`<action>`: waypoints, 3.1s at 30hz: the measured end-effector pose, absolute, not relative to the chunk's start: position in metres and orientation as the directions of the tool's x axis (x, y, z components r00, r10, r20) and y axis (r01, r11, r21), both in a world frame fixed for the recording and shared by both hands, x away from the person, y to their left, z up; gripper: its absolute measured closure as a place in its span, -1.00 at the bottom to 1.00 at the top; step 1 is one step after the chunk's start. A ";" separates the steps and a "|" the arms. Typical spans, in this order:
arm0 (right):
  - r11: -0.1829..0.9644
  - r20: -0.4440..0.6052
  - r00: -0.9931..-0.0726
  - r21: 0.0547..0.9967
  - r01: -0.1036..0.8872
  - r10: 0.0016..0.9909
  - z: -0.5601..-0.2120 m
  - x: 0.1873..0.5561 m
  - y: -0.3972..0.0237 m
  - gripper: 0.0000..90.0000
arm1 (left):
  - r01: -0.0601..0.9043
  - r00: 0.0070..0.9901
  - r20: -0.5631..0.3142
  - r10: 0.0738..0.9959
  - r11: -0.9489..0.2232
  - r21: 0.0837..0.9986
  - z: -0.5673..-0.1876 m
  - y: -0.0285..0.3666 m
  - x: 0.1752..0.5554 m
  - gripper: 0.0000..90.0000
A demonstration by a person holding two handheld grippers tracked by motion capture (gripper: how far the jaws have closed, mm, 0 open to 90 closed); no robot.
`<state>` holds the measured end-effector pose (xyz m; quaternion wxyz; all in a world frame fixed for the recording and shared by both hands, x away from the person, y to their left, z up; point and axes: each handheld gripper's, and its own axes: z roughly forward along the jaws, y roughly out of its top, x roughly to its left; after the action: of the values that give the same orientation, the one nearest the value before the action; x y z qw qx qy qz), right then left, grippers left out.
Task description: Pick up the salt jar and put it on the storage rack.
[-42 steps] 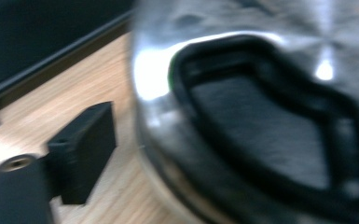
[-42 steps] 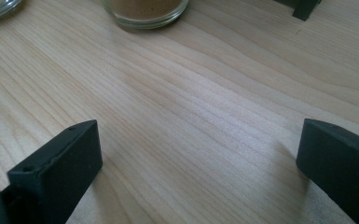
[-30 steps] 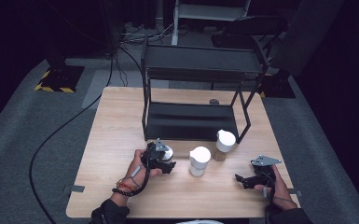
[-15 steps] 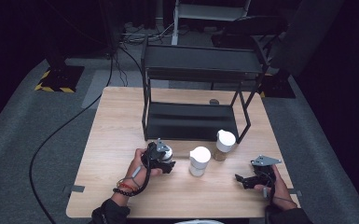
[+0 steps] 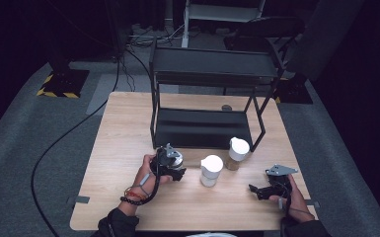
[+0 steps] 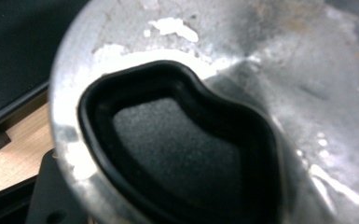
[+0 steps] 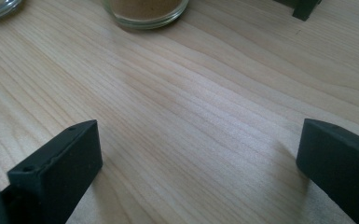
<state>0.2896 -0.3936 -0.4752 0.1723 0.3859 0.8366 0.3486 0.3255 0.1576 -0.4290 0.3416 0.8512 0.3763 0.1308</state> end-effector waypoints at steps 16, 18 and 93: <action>0.459 -0.019 -0.643 0.716 0.525 0.766 -0.475 0.290 -0.394 -1.00 | 0.560 0.648 -0.014 0.762 -0.463 0.687 -0.411 0.149 0.343 -0.33; 0.459 -0.019 -0.643 0.716 0.525 0.766 -0.475 0.290 -0.394 -1.00 | 0.564 0.641 -0.012 0.768 -0.460 0.686 -0.410 0.148 0.345 -0.33; 0.459 -0.019 -0.643 0.718 0.524 0.765 -0.476 0.290 -0.394 -1.00 | 0.678 0.466 -0.012 0.885 -0.348 0.648 -0.414 0.098 0.448 -0.33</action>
<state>0.2895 -0.3940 -0.4756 0.1725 0.3854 0.8364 0.3496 0.4484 0.0977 -0.4139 0.2985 0.8024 0.4868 0.1736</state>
